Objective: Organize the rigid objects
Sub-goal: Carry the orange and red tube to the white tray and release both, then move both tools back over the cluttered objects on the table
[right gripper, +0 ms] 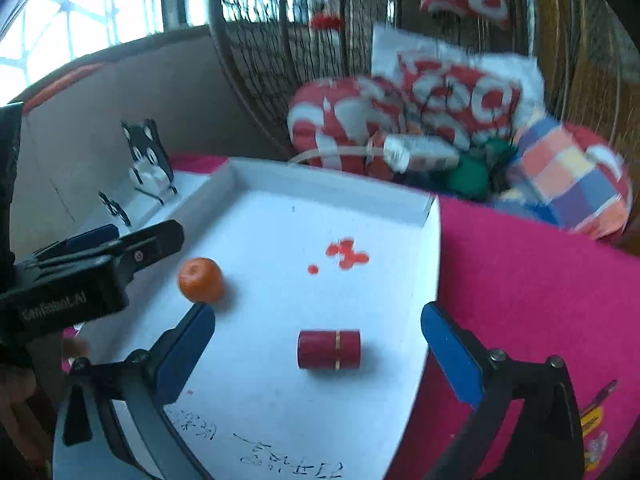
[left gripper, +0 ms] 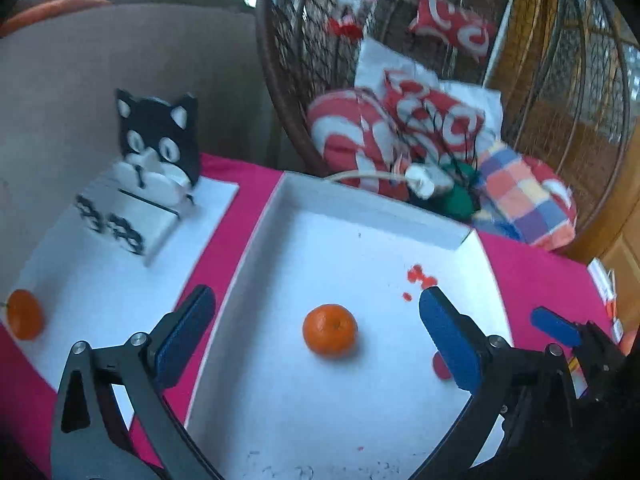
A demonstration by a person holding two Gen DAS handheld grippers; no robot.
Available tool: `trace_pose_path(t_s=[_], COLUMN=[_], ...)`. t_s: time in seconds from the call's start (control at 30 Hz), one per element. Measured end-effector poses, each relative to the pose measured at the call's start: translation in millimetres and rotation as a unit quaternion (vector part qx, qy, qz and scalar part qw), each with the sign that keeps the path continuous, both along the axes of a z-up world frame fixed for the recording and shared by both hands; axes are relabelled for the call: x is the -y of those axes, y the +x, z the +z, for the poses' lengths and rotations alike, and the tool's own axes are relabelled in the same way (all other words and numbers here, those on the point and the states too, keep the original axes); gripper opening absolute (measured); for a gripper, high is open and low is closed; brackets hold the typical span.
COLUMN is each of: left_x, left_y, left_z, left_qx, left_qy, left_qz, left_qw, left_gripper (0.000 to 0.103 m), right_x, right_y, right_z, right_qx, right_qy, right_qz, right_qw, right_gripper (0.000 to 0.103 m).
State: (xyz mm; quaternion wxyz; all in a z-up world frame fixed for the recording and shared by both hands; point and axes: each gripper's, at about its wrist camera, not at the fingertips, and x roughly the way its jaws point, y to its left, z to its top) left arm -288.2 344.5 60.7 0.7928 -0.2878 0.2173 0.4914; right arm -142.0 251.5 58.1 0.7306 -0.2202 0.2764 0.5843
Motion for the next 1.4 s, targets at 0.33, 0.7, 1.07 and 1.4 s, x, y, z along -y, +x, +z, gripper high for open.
trace_pose_path(t_s=[0.33,0.7,1.07,1.4], left_x=[67,133,227,227], left_y=[-31,30,149,180], left_z=[47,64,-25,-58], left_qx=[0.098,0.103,-0.093,-0.139], left_qy=[0.096,0.139,0.087,0.060], left_qz=[-0.005,-0.204,-0.500,-0.530], left_qw=[0.9905,0.9636,0.8567,0.8346], left_gripper=[0.103,0.103,0.103,0.103], right_x=[80,211,279,311], right_y=[12,97,141,157], right_z=[64,111,25,-2], right_qx=[0.034,-0.021,-0.064,-0.117], right_qy=[0.107,0.221,0.124,0.115], right_qz=[-0.027,-0.134,-0.177,-0.208], right_qw=[0.993,0.966,0.974,0.964], right_gripper=[0.103,0.103,0.103,0.103])
